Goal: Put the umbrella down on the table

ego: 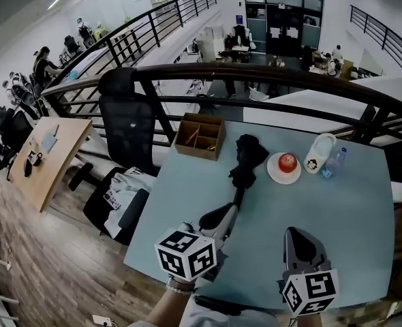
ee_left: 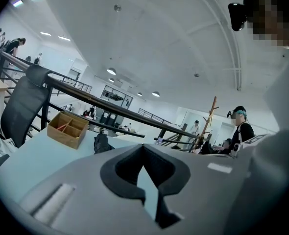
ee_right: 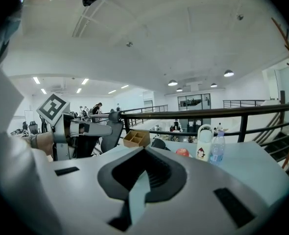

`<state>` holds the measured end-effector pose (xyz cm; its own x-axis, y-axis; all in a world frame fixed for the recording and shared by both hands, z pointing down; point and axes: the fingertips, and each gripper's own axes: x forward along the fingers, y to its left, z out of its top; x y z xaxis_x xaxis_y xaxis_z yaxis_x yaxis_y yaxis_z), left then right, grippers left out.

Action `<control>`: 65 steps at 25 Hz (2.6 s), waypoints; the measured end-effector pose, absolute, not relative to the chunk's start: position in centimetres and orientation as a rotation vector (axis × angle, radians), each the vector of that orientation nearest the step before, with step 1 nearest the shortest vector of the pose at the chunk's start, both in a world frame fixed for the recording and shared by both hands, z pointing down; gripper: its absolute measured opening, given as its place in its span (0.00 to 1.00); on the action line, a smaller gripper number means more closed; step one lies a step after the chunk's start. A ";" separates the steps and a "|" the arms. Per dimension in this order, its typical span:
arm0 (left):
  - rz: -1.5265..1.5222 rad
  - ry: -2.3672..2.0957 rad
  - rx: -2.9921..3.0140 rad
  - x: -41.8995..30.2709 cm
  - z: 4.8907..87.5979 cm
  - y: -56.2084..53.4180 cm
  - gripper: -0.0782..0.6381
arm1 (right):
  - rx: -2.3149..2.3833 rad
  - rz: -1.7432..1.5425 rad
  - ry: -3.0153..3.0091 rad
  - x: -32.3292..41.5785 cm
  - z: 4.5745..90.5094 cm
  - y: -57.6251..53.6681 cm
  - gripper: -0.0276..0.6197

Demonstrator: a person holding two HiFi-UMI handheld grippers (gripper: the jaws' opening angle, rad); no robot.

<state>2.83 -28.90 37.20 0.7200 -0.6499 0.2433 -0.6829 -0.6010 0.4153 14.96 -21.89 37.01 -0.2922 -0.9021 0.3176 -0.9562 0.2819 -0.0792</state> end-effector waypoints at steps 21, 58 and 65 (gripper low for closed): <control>0.093 -1.002 2.557 -2.8 34.4 -20.3 0.12 | 1.706 0.280 -2.393 7.1 34.3 -16.2 0.04; 0.032 -0.852 2.654 -3.2 32.6 -16.2 0.12 | 1.810 0.184 -2.362 5.8 32.3 -12.7 0.04; 0.028 -0.839 2.659 -2.6 32.6 -16.9 0.12 | 1.815 0.175 -2.361 6.3 32.3 -13.3 0.04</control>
<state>-2.57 -16.88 32.58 0.8243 -0.5526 0.1230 -0.5597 -0.7626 0.3242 6.31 -13.32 32.26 -0.2518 -0.9477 0.1959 -0.9663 0.2575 0.0038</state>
